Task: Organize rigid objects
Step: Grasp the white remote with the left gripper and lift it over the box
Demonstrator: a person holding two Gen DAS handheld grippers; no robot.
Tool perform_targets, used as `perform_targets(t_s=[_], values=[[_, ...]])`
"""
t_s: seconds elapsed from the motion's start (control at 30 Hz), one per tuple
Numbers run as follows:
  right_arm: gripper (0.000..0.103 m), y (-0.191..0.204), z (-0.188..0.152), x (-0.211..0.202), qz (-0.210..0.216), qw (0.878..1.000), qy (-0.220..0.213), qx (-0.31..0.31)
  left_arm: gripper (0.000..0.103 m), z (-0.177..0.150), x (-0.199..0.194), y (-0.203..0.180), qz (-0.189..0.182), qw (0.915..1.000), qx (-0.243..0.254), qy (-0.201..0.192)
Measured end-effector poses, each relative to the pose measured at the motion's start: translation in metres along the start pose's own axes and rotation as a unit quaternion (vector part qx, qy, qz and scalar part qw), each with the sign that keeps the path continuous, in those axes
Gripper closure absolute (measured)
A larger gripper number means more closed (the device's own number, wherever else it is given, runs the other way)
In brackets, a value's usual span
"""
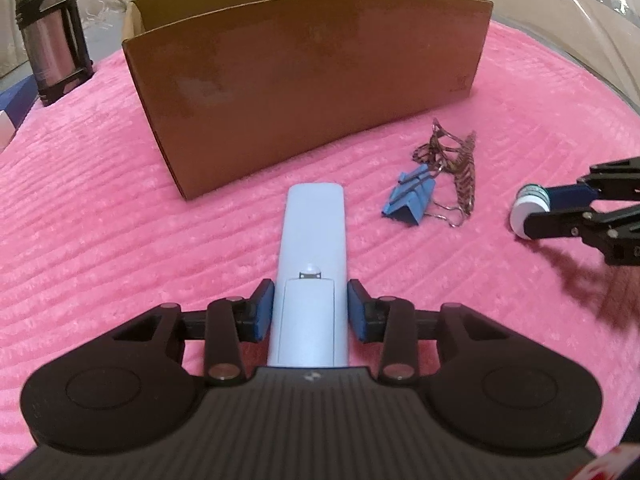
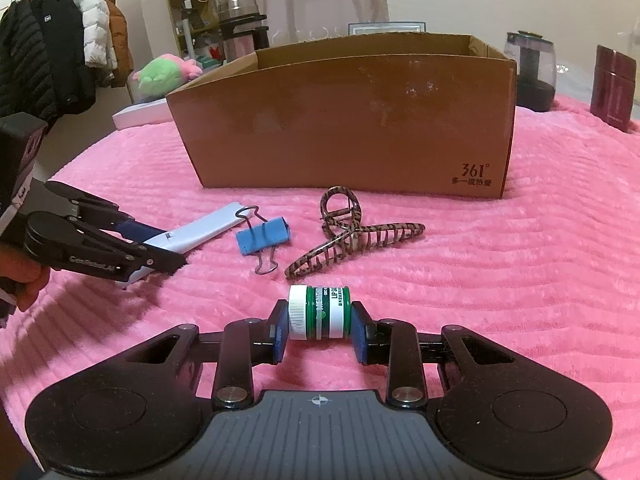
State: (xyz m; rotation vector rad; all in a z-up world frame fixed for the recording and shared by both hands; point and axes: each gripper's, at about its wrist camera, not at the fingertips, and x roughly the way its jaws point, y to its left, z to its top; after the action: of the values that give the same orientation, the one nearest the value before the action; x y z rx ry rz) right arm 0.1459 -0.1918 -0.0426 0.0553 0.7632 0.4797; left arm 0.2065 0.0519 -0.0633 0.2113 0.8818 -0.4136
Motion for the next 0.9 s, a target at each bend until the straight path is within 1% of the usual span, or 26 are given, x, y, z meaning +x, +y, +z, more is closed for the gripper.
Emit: perform_targets(t_s=[0.2, 0.47, 0.73, 0.9], values=[[0.075, 0.000, 0.000, -0.002, -0.004, 1.000, -0.004, 0.005, 0.070, -0.003, -0.003, -0.003, 0.011, 0.9996, -0.022, -0.011], [0.075, 0.001, 0.002, -0.015, -0.010, 1.000, -0.013, 0.010, 0.070, -0.009, -0.028, -0.009, 0.014, 0.9984, -0.044, -0.031], [0.075, 0.008, 0.012, -0.035, -0.009, 0.999, -0.032, 0.011, 0.070, -0.002, -0.062, -0.024, 0.011, 0.9978, -0.041, -0.051], [0.075, 0.010, 0.025, -0.055, -0.004, 0.998, -0.052, 0.021, 0.070, 0.013, -0.088, -0.034, 0.009, 0.9968, -0.035, -0.071]])
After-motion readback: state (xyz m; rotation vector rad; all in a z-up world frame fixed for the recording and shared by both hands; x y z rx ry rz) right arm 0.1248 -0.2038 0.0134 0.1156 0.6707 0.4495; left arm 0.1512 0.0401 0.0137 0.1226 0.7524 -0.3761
